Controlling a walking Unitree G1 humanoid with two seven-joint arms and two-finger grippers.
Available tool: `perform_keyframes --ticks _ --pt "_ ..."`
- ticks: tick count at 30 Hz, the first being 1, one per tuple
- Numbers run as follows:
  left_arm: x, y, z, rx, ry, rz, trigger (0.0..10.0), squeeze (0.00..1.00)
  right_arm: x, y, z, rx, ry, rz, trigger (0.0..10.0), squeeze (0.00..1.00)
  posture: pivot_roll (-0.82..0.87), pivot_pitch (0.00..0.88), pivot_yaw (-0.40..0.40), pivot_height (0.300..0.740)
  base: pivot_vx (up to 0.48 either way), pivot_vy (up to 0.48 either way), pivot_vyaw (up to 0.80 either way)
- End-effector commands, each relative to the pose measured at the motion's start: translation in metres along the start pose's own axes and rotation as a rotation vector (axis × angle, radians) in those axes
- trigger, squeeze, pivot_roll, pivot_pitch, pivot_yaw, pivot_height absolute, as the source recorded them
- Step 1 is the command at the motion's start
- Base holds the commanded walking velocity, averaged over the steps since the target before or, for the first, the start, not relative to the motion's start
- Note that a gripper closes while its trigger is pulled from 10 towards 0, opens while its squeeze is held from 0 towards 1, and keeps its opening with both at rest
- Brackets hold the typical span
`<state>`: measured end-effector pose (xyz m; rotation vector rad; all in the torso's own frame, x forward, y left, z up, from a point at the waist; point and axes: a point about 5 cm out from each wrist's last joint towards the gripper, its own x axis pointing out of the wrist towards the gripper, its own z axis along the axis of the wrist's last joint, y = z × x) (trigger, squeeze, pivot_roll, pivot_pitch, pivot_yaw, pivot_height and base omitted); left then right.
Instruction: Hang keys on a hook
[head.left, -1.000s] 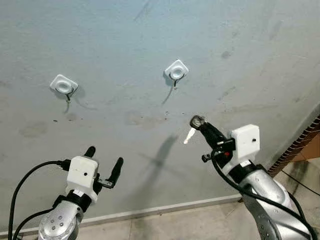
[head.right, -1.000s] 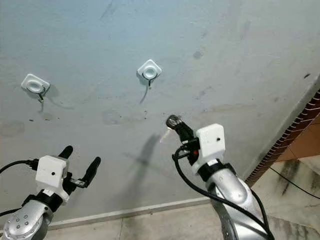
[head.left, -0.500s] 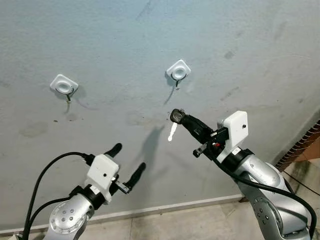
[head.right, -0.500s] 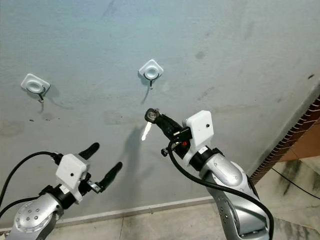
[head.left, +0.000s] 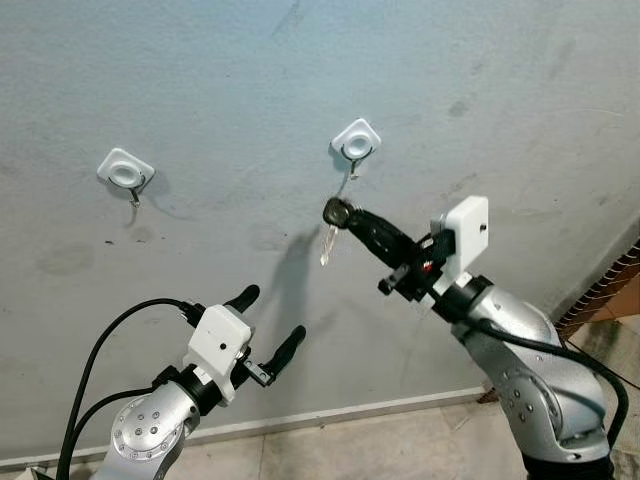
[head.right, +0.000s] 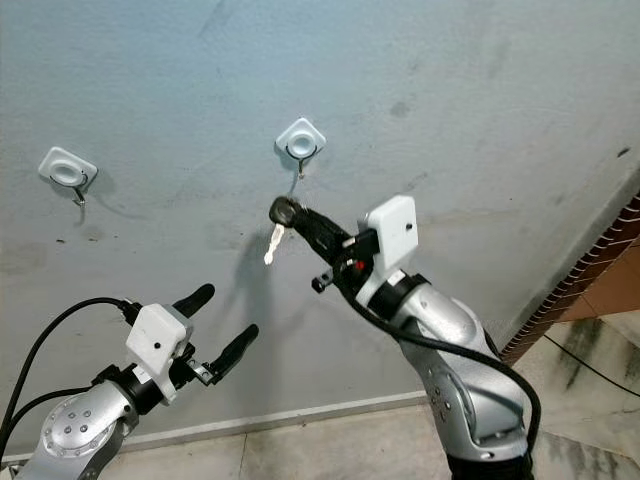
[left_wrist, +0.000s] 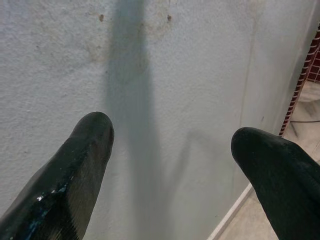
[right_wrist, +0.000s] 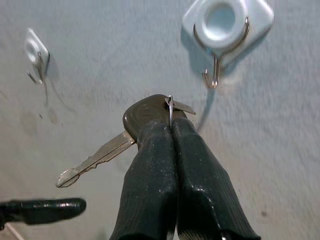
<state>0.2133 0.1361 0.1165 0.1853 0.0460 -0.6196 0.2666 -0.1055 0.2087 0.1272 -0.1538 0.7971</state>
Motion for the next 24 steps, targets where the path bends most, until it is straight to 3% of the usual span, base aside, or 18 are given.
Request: perform_keyframes --ticks 1,24 --pt "-0.003 0.001 0.003 0.007 -0.002 0.001 10.0 0.0 0.0 -0.002 0.001 0.002 0.004 0.013 10.0 0.0 0.07 0.077 0.044 0.74 0.0 0.0 0.0" --pt "-0.002 0.003 -0.015 -0.003 0.027 0.001 10.0 0.0 0.009 -0.009 0.013 0.013 -0.05 0.013 10.0 0.0 0.07 0.082 0.048 0.74 0.0 0.0 0.0"
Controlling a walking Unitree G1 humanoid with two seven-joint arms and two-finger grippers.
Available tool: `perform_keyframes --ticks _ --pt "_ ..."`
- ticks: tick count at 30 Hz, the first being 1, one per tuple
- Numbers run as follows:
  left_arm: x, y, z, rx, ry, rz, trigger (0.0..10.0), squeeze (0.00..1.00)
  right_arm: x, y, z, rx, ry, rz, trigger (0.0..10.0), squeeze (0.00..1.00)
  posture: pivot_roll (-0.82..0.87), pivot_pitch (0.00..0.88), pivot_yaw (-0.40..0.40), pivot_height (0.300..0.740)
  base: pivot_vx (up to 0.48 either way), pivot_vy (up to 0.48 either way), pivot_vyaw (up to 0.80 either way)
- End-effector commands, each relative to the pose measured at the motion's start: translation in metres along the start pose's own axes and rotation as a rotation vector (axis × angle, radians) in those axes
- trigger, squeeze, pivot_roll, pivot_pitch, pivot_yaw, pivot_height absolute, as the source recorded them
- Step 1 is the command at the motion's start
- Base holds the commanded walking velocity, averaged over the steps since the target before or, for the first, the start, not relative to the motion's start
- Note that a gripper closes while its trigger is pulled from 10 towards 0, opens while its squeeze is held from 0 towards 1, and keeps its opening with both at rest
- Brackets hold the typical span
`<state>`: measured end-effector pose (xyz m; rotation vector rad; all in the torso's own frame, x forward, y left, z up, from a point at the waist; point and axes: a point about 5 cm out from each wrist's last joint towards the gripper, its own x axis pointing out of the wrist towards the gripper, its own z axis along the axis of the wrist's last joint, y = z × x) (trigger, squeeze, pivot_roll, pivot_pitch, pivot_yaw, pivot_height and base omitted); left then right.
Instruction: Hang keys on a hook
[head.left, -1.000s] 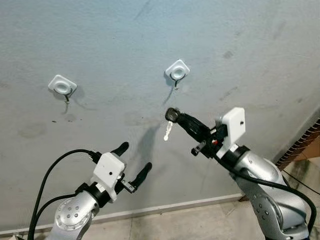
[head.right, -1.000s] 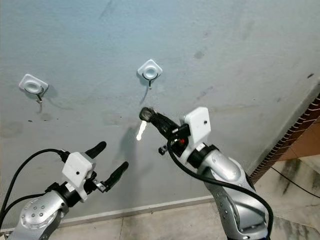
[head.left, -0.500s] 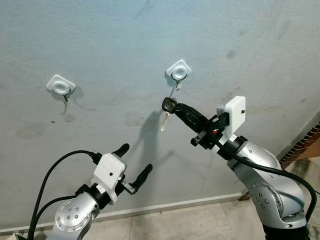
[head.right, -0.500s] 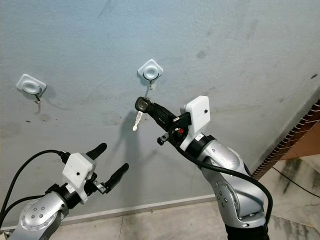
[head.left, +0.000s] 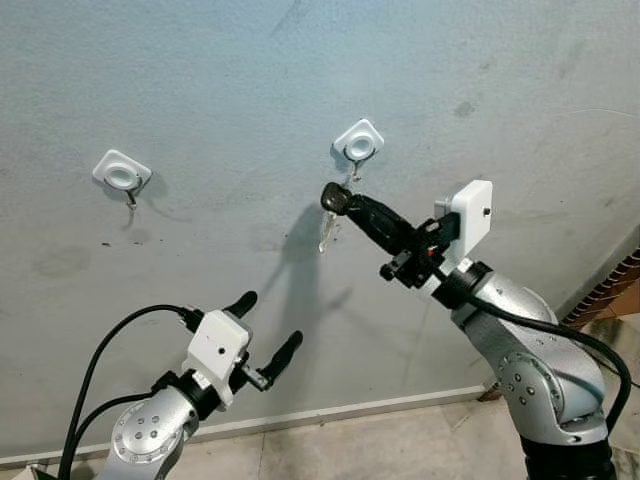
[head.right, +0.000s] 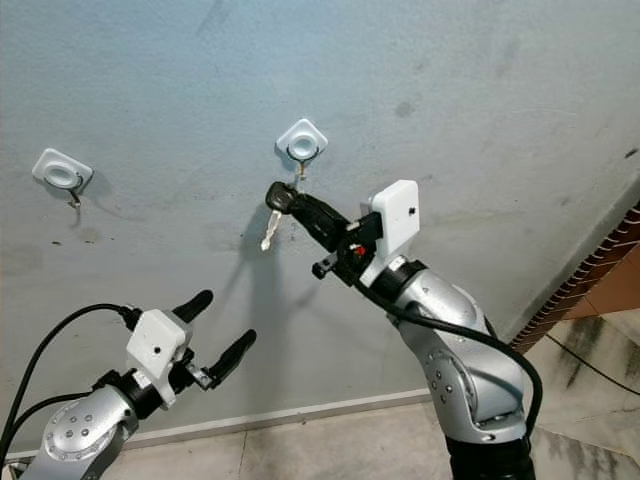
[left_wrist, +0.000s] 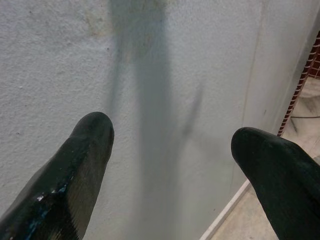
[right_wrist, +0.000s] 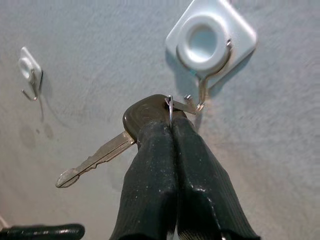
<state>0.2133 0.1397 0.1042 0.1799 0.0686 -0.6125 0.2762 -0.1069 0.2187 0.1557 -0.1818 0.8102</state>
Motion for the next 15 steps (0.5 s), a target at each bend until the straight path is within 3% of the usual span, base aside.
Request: perform_keyframes --ticks 1,15 --pt "-0.0013 0.0021 -0.0019 0.009 0.007 -0.004 10.0 0.0 0.0013 -0.0018 0.0036 -0.003 -0.015 0.0 10.0 0.0 0.07 0.082 0.048 0.74 0.0 0.0 0.0" --pt "-0.0017 0.0019 -0.004 0.011 0.005 -0.012 10.0 0.0 0.0051 -0.0088 0.0056 0.055 -0.048 -0.028 10.0 0.0 0.07 0.085 0.051 0.74 0.0 0.0 0.0"
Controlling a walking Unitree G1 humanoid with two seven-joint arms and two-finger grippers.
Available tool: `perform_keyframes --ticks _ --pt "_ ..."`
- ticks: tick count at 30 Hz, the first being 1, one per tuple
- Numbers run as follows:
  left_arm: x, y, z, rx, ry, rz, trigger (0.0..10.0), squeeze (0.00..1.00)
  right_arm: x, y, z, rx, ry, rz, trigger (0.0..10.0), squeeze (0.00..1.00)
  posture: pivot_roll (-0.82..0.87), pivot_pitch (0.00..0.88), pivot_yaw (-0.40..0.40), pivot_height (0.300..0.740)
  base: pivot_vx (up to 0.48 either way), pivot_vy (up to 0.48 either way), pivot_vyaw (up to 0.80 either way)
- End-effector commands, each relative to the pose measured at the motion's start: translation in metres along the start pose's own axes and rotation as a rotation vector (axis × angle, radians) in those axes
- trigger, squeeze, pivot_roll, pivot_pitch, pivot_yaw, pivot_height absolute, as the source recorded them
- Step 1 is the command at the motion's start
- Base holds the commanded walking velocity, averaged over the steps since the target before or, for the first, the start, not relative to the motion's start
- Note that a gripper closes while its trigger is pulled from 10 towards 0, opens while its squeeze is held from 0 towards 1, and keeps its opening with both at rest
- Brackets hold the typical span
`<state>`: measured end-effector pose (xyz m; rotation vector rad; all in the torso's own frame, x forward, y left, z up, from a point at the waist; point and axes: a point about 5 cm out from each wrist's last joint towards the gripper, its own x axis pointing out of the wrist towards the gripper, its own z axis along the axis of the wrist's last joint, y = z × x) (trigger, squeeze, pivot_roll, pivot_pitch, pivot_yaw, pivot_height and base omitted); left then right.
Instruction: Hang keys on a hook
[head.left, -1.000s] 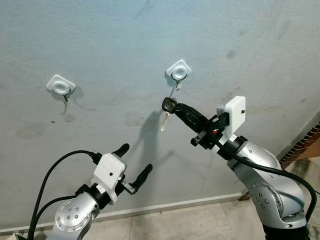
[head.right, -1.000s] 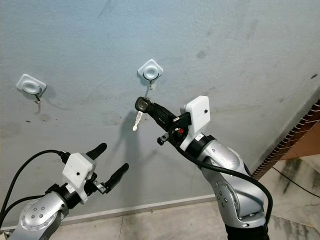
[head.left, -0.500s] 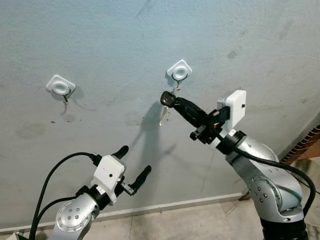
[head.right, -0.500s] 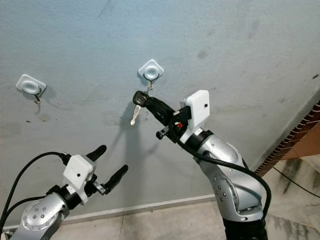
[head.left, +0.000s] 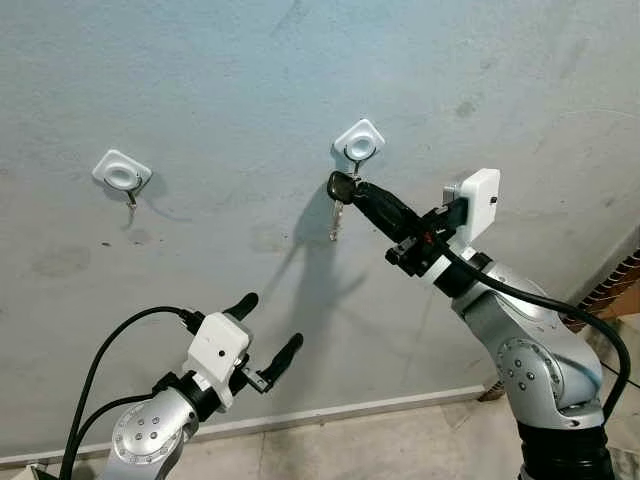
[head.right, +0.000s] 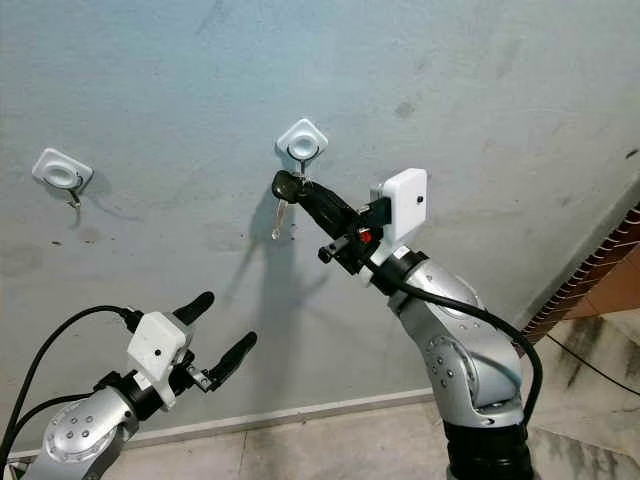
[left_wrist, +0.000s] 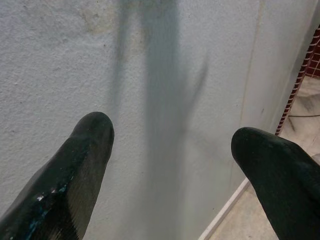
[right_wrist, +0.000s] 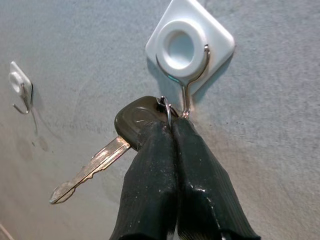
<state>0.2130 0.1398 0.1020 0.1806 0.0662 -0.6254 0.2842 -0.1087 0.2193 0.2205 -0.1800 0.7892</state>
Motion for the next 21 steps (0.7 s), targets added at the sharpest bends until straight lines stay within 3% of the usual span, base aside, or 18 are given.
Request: perform_keyframes --ticks 1,21 --pt "-0.002 0.002 -0.002 0.009 0.008 0.001 10.0 0.0 0.001 -0.001 0.005 0.003 -0.024 -0.002 10.0 0.0 0.07 0.084 0.052 0.74 0.0 0.0 0.0" --pt "-0.001 0.001 -0.001 0.013 0.016 -0.008 10.0 0.0 0.001 -0.014 -0.006 0.242 -0.043 -0.096 10.0 0.0 0.08 0.079 0.053 0.74 0.0 0.0 0.0"
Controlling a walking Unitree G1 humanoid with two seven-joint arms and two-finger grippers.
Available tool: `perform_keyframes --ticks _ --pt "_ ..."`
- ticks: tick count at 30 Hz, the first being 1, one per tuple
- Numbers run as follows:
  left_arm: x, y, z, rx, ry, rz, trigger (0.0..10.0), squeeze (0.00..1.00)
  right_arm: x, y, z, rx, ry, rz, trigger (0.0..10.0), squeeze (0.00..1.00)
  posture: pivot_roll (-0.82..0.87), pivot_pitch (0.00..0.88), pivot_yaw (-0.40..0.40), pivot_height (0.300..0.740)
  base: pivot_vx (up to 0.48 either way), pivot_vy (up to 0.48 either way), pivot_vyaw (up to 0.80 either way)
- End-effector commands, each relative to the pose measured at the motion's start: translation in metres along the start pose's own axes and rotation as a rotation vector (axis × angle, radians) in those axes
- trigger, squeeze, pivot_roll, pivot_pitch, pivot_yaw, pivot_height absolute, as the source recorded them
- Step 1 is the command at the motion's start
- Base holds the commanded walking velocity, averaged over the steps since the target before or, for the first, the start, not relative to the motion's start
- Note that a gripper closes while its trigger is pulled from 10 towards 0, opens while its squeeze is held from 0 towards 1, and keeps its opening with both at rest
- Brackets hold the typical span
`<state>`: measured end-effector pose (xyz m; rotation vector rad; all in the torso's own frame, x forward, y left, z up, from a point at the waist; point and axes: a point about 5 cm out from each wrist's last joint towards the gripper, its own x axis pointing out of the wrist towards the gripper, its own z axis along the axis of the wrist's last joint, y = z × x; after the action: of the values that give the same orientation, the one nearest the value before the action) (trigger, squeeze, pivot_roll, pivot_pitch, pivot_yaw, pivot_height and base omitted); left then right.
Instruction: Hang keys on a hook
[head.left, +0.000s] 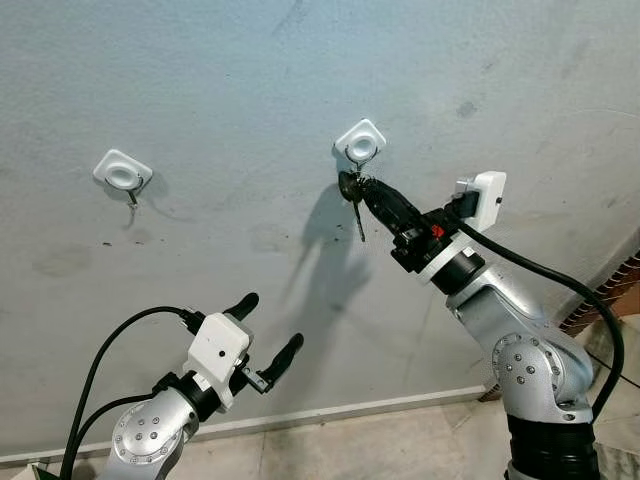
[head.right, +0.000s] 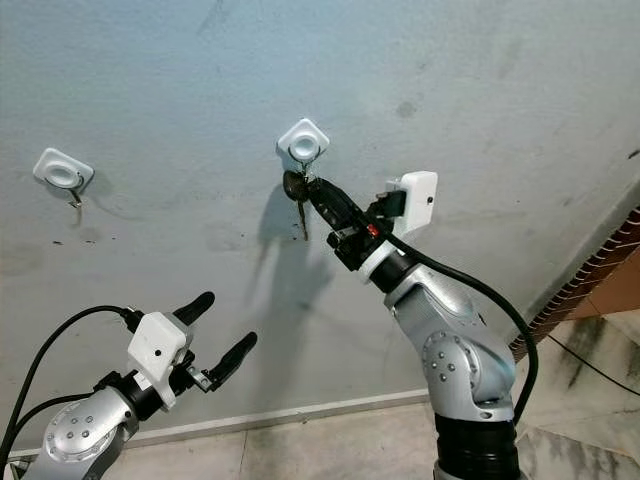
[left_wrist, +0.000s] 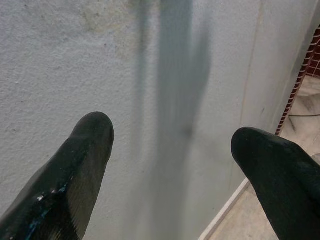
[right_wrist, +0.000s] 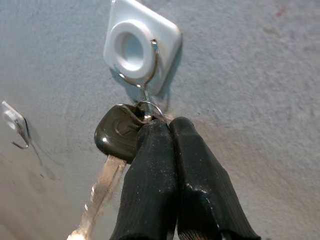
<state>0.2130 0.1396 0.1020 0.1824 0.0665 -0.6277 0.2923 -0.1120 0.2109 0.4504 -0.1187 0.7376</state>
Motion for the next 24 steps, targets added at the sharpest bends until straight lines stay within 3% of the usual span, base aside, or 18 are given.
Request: perform_keyframes --ticks 1,12,24 --pt "-0.001 0.001 -0.001 0.011 0.015 -0.005 10.0 0.0 0.0 -0.005 0.001 0.028 -0.005 -0.03 10.0 0.0 0.08 0.079 0.053 0.74 0.0 0.0 0.0" --pt "0.0 0.0 0.0 0.013 0.016 -0.005 10.0 0.0 0.0 -0.001 -0.009 0.091 0.035 -0.014 10.0 0.0 0.08 0.081 0.053 0.74 0.0 0.0 0.0" --pt "-0.001 0.0 0.001 0.015 0.017 -0.005 10.0 0.0 0.001 0.004 -0.016 0.02 0.08 0.003 10.0 0.0 0.08 0.083 0.051 0.74 0.0 0.0 0.0"
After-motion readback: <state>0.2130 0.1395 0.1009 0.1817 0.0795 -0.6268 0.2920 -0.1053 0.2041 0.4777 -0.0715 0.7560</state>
